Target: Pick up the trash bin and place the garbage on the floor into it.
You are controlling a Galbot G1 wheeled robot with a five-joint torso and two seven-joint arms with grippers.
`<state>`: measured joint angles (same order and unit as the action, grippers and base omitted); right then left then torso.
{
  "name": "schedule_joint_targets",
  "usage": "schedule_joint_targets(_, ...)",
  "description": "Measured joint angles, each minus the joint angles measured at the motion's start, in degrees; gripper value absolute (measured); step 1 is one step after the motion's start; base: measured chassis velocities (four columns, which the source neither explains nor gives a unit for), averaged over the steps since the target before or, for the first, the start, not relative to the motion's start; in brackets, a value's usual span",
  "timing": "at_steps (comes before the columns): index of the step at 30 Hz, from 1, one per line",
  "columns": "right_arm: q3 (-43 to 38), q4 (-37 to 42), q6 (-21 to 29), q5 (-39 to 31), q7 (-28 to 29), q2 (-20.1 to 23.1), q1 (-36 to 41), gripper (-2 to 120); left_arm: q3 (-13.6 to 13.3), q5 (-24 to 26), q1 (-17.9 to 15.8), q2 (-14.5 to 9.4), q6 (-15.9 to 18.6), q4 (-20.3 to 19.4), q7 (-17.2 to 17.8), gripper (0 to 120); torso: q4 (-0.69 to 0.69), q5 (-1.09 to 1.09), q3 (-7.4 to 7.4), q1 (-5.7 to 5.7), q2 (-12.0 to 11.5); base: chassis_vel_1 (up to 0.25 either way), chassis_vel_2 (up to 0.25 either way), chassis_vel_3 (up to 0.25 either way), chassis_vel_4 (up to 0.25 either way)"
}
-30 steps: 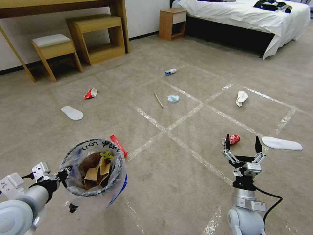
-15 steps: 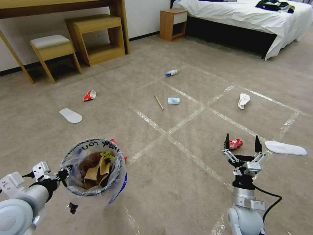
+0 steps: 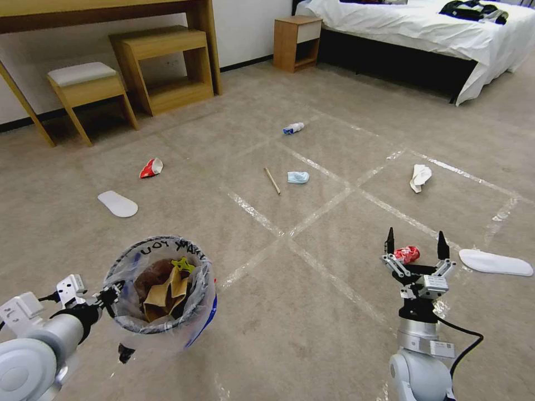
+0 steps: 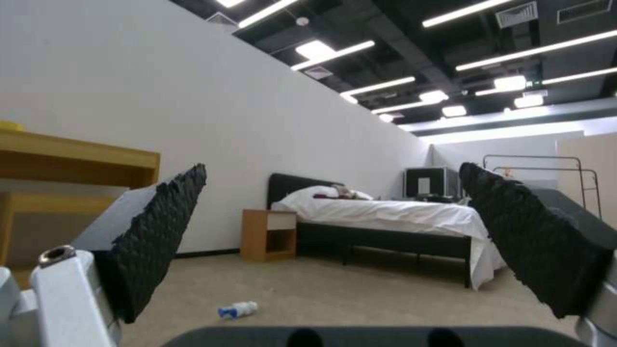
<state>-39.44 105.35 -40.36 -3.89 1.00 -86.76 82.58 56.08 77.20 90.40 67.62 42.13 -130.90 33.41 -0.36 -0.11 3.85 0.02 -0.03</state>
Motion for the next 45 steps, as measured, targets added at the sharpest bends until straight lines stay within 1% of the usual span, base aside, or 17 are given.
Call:
schedule_joint_targets(7,-0.03,-0.10,0.01,-0.05,0.03,-0.04,0.00,100,-0.10,-0.67,-0.06,-0.19,0.00,0.40,-1.43,0,0.00,0.00,0.00,0.00,0.00,-0.082,0.080,0.085,-0.081)
schedule_joint_targets(9,-0.04,-0.20,0.01,-0.13,0.09,-0.07,-0.03,100,-0.17,-1.45,-0.08,-0.32,0.00,0.80,-2.83,0,-0.01,0.00,0.00,0.00,0.00,-0.083,0.081,0.097,-0.096)
schedule_joint_targets(11,-0.04,-0.25,0.00,-0.14,0.11,-0.09,-0.09,100,-0.18,-1.76,-0.08,-0.45,0.00,1.03,-3.33,0,0.00,0.00,0.00,0.00,0.00,-0.081,0.092,0.100,-0.100)
schedule_joint_targets(22,0.00,-0.53,0.01,-0.16,0.14,-0.43,-0.41,100,-0.35,-2.32,-0.37,-0.81,0.00,1.84,-4.47,0,-0.01,0.00,0.00,0.00,0.00,-0.096,0.088,0.091,-0.089)
schedule_joint_targets(36,0.33,-1.21,0.03,0.19,0.14,-0.78,-1.07,100,-0.53,-4.39,-0.62,-1.21,0.00,3.15,-7.14,0,0.00,0.00,0.00,0.00,0.00,-0.101,0.111,0.102,-0.106)
schedule_joint_targets(45,0.44,-1.69,0.11,0.53,0.58,-0.83,-1.65,100,-0.72,-4.66,-1.01,-1.56,0.00,3.95,-7.49,0,0.00,0.00,0.00,0.00,0.00,-0.097,0.082,0.088,-0.091)
